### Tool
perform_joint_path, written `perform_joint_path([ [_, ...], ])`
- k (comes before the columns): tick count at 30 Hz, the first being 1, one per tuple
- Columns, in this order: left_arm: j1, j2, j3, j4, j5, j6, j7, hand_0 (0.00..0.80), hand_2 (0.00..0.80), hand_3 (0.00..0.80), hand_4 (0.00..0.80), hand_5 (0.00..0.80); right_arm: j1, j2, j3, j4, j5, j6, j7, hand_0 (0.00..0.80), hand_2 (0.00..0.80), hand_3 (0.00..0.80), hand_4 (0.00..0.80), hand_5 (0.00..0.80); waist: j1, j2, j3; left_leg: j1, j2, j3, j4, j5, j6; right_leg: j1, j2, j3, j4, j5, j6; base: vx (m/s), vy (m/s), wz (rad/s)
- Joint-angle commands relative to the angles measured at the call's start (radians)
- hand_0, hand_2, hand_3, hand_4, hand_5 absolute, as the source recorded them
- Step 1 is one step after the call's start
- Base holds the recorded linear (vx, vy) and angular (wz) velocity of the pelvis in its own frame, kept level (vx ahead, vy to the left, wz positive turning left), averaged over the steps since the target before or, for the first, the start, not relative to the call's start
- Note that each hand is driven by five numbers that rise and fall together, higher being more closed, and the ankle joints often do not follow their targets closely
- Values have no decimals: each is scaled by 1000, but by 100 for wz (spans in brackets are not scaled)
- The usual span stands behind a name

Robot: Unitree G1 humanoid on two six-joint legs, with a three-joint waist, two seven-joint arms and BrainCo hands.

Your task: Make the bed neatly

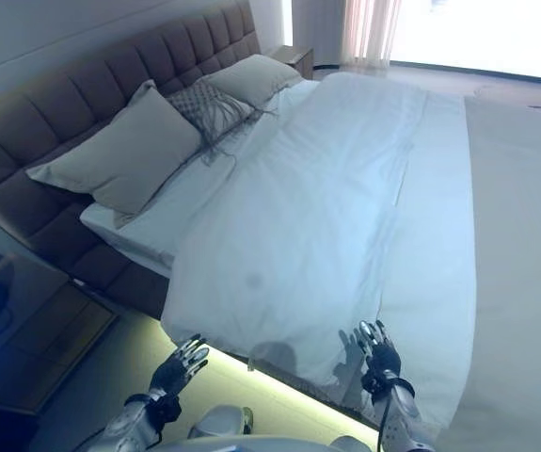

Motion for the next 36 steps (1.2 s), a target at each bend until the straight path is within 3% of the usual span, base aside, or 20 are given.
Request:
perform_joint_path([
  [1,-92,-4,9,-111,-50,-47,11,0,0,0,0,0,-83,-27,10,-55,44,-12,36,0,0,0,0,0,-23,38,42,95,139,-47,-236,209,-76,-17,35,34,-21,113,14,17,490,-5],
  [3,-103,-7,5,-117,-48,-38,14,0,0,0,0,0,-87,-19,20,-68,22,-4,30,0,0,0,0,0,-38,49,48,127,179,-55,-276,228,-101,-64,-16,78,63,98,37,69,551,5],
  [4,-104,-8,5,-117,-43,-37,11,0,0,0,0,0,-87,-17,22,-73,18,-1,29,0,0,0,0,0,-40,48,51,136,180,-51,-284,229,-104,-73,-27,88,80,93,43,128,646,3],
  [6,-121,-8,-3,-117,-43,-28,2,0,0,0,0,0,-87,-5,30,-96,-5,-1,17,0,0,0,0,0,-43,54,65,137,156,-69,-270,183,-110,-98,-96,140,127,104,87,145,658,18],
  [7,-127,-1,-3,-121,-40,-22,-2,0,0,0,0,0,-86,1,31,-110,-5,4,16,0,0,0,0,0,-48,47,75,138,123,-58,-243,98,-99,-100,-147,162,134,124,112,140,534,20],
  [10,-123,32,-23,-150,-36,-24,0,0,0,0,0,0,-68,18,30,-160,20,8,3,0,0,0,0,0,-45,22,94,93,28,-64,-115,-29,-60,-62,-234,182,77,226,128,163,526,4],
  [11,-114,46,-29,-168,-40,-29,7,0,0,0,0,0,-64,24,32,-165,31,8,6,0,0,0,0,0,-38,14,101,63,-5,-78,-57,-68,-45,-52,-250,191,49,286,132,142,373,13],
  [13,-96,63,-30,-178,-50,-47,17,0,0,0,0,0,-72,35,38,-161,36,16,28,0,0,0,0,0,-24,9,113,25,-38,-93,15,-119,-23,-57,-273,210,10,390,140,123,365,10],
  [16,-69,76,-6,-162,-29,-70,10,0,0,0,0,0,-81,44,42,-147,33,21,77,0,0,0,0,0,5,-2,119,15,-82,-90,37,-172,5,-89,-294,218,-85,521,149,91,359,-32],
  [17,-63,81,5,-156,-12,-77,13,0,0,0,0,0,-86,47,31,-139,45,30,101,0,0,0,0,0,9,-5,119,12,-96,-77,34,-178,15,-107,-289,221,-93,552,149,30,359,-54],
  [18,-61,86,14,-155,-10,-77,22,0,0,0,0,0,-91,48,18,-131,61,44,118,0,0,0,0,0,8,-1,119,11,-107,-63,30,-182,31,-141,-262,254,-58,558,148,5,362,-51],
  [19,-57,91,17,-152,-13,-75,27,0,0,0,0,0,-89,48,12,-128,77,52,111,0,0,0,0,0,6,2,114,-1,-119,-57,28,-175,46,-156,-236,278,-24,530,136,-21,378,-53],
  [20,-50,89,24,-142,-6,-84,29,0,0,0,0,0,-83,51,8,-129,83,57,110,0,0,0,0,0,5,3,103,-20,-137,-50,23,-154,64,-149,-201,272,25,483,122,-44,322,-34],
  [24,-23,92,49,-150,-13,-113,30,0,0,0,0,0,-58,61,38,-135,36,26,140,0,0,0,0,0,26,2,79,-5,-162,-27,-77,-77,94,-111,-130,162,79,420,103,-15,195,-29],
  [27,-34,85,41,-119,-20,-126,26,0,0,0,0,0,-43,67,56,-137,50,2,131,0,0,0,0,0,17,-2,56,23,-181,-30,-157,-28,98,-32,-4,82,-10,334,73,54,-37,-10],
  [30,-67,75,36,-117,-36,-120,24,0,0,0,0,0,-28,65,61,-142,46,10,139,0,0,0,0,0,-1,-12,41,40,-180,-5,-195,-1,79,24,101,19,-181,240,45,60,-142,-13],
  [32,-80,55,33,-120,-29,-100,43,0,0,0,0,0,-8,63,53,-133,47,18,134,0,0,0,0,0,-18,-18,28,36,-181,4,-190,1,73,45,116,40,-250,237,46,78,-189,-7],
  [36,-61,34,42,-136,11,-87,41,0,0,0,0,0,17,54,64,-149,69,15,140,0,0,0,0,0,-13,-22,25,38,-168,28,-136,-22,55,90,123,-5,-254,208,27,84,-180,23],
])
